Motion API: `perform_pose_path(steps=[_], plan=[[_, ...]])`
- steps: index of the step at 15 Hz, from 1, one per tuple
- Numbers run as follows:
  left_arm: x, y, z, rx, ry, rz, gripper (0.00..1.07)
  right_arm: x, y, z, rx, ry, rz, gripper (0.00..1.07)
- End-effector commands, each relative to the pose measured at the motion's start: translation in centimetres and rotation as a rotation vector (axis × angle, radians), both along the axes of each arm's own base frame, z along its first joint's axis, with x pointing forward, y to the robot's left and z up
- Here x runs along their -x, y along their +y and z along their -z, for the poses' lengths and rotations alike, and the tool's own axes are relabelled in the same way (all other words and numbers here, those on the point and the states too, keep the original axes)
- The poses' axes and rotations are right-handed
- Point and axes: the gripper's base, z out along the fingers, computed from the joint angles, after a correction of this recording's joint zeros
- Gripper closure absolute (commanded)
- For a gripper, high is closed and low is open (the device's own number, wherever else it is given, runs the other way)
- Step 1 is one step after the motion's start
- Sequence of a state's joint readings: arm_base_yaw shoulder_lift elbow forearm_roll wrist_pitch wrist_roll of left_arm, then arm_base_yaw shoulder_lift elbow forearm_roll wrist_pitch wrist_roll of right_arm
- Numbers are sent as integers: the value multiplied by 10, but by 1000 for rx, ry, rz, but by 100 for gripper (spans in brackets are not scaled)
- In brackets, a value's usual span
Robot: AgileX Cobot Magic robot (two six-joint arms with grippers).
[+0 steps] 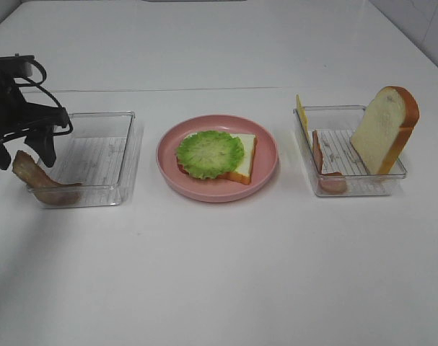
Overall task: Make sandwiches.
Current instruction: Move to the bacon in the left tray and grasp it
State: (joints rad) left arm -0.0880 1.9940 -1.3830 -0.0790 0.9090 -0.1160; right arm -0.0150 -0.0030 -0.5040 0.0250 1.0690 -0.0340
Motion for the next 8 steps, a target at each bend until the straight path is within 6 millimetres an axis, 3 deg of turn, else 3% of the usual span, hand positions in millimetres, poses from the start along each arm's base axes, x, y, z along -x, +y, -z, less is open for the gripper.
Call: perform_pose_path(steps=[1, 5, 8], plan=[[-1, -1, 9, 4, 11, -1, 46, 1, 0, 0, 4, -22, 2, 30], [-3, -1, 12, 4, 1, -2, 64, 1, 0, 0, 4, -22, 2, 30], [-3, -1, 12, 4, 1, -2, 92, 1, 0, 0, 4, -22, 2, 30]])
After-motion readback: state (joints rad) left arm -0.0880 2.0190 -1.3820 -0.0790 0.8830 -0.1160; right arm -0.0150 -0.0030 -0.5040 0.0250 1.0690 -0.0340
